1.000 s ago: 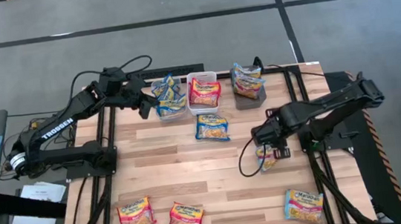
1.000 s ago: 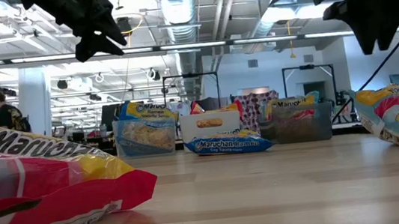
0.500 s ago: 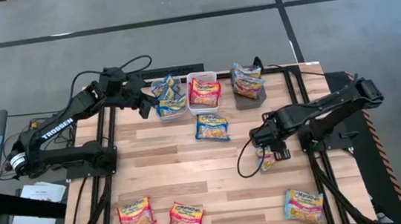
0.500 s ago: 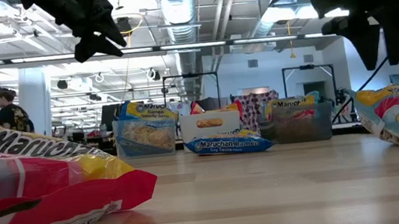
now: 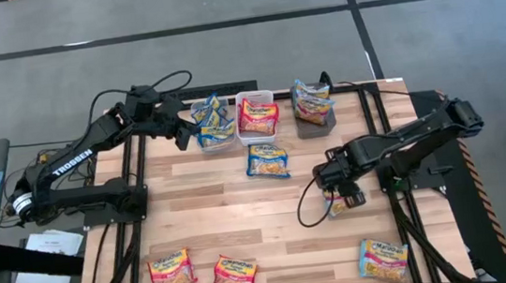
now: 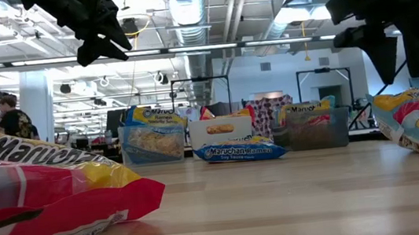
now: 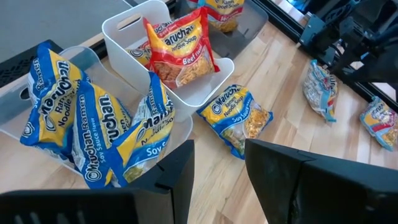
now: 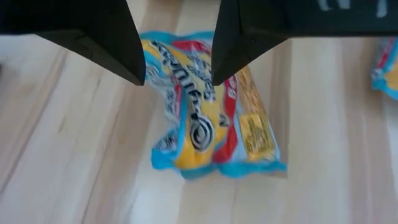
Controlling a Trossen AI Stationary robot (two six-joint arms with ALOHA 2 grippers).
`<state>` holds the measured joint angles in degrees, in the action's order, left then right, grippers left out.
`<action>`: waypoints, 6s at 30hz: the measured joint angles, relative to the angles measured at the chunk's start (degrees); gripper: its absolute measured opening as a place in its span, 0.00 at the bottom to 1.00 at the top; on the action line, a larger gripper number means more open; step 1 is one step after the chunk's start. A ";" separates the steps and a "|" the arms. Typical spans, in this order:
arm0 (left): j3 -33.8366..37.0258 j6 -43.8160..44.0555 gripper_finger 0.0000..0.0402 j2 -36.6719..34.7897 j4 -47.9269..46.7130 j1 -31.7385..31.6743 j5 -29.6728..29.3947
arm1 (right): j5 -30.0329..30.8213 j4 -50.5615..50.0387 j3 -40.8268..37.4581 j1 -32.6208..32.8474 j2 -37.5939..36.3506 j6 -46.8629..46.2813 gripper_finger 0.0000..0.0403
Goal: Sort Maruchan noodles
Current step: Put the light blue noodle pack into the black bin
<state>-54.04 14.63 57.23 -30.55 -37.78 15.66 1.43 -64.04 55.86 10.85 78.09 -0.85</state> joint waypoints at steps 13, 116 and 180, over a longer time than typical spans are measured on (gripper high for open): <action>0.00 -0.01 0.32 0.00 0.00 0.00 0.00 | -2.19 2.06 0.02 0.53 0.01 -0.62 0.51; 0.00 -0.90 0.32 0.02 -1.92 -0.02 -3.00 | 40.44 14.29 7.34 -29.15 16.84 -0.51 0.02; 0.00 -2.72 0.32 0.02 -2.12 0.00 -3.14 | 7.50 13.01 19.85 -40.20 18.77 -2.17 0.45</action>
<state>-54.04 11.91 57.25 -32.67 -37.78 12.52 8.93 -51.03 75.70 -29.35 96.86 -3.03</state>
